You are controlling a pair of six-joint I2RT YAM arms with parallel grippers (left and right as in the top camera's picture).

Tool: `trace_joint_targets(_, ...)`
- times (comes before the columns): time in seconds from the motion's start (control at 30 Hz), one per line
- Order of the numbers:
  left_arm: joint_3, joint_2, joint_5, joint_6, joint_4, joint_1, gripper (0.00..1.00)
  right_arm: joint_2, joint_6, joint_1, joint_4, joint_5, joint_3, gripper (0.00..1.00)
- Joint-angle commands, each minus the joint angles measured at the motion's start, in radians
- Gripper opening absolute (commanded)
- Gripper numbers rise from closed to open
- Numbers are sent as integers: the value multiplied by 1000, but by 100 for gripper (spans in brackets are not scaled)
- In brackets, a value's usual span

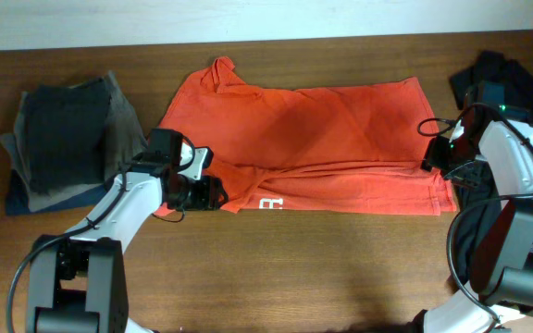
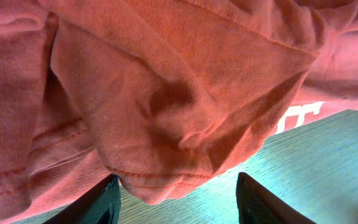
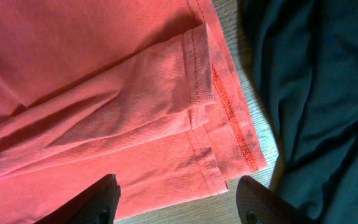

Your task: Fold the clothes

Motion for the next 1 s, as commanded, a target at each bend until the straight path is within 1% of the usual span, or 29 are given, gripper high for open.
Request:
trace_joint_targets(0.0, -5, 7, -39, 15, 3, -6, 59, -17, 7, 4, -4, 6, -7, 66)
trace_joint_targets(0.23, -14, 38, -41, 6, -3, -6, 58, -17, 7, 4, -4, 10, -7, 66)
trace_joint_targets(0.43, -35, 60, -25, -15, 88, -6, 57, -17, 7, 4, -6, 10, -7, 66)
trace_joint_targets(0.53, -35, 59, 9, -22, 125, -6, 48, -17, 7, 4, -9, 10, -7, 66)
trace_joint_targets(0.67, -32, 59, 27, -22, 135, -5, 35, -17, 7, 4, -8, 10, -7, 66)
trace_joint_targets(0.7, -31, 59, 26, -22, 135, -5, 27, -17, 7, 4, -8, 10, -7, 66)
trace_joint_targets(0.73, -31, 59, 27, -22, 135, -5, 13, -17, 7, 4, -8, 10, -7, 66)
trace_joint_targets(0.77, -31, 59, 27, -22, 135, -5, 0, -17, 7, 4, -8, 10, -7, 66)
trace_joint_targets(0.83, -24, 55, 46, -21, 137, -5, 0, -17, 7, 4, -9, 10, -7, 66)
trace_joint_targets(0.9, 23, 34, 106, -6, 155, -4, 0, -17, 7, 4, -9, 10, -7, 66)
trace_joint_targets(0.97, 105, 0, 107, -6, 199, -1, 0, -17, 7, 4, -9, 10, -7, 66)
